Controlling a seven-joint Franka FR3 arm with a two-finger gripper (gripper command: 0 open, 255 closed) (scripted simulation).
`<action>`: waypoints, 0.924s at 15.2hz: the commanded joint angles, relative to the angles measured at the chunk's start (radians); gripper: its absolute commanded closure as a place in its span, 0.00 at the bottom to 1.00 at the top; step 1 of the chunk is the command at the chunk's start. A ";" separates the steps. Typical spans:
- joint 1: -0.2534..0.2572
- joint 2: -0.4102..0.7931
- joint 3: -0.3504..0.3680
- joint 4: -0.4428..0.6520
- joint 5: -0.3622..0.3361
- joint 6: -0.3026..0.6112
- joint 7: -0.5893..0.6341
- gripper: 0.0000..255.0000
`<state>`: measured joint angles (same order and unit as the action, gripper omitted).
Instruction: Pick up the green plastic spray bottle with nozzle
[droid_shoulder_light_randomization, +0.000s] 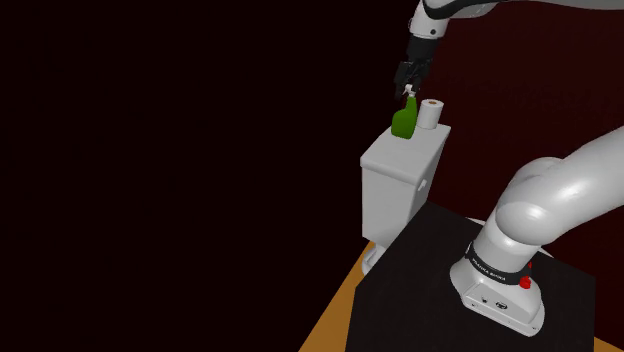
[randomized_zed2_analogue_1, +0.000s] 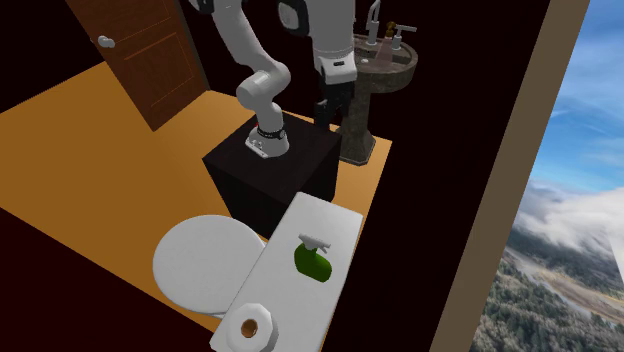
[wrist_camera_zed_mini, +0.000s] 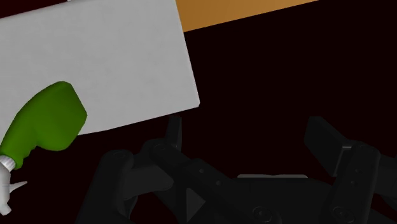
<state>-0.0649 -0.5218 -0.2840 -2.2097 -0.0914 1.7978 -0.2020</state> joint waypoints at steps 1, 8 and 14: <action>-0.007 0.041 -0.042 0.026 -0.003 0.014 -0.051 0.00; -0.016 0.255 -0.190 0.197 0.045 0.041 -0.241 0.00; -0.045 0.487 -0.302 0.397 0.162 0.028 -0.425 0.00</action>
<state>-0.1005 -0.0780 -0.5655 -1.8570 0.0463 1.8372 -0.5889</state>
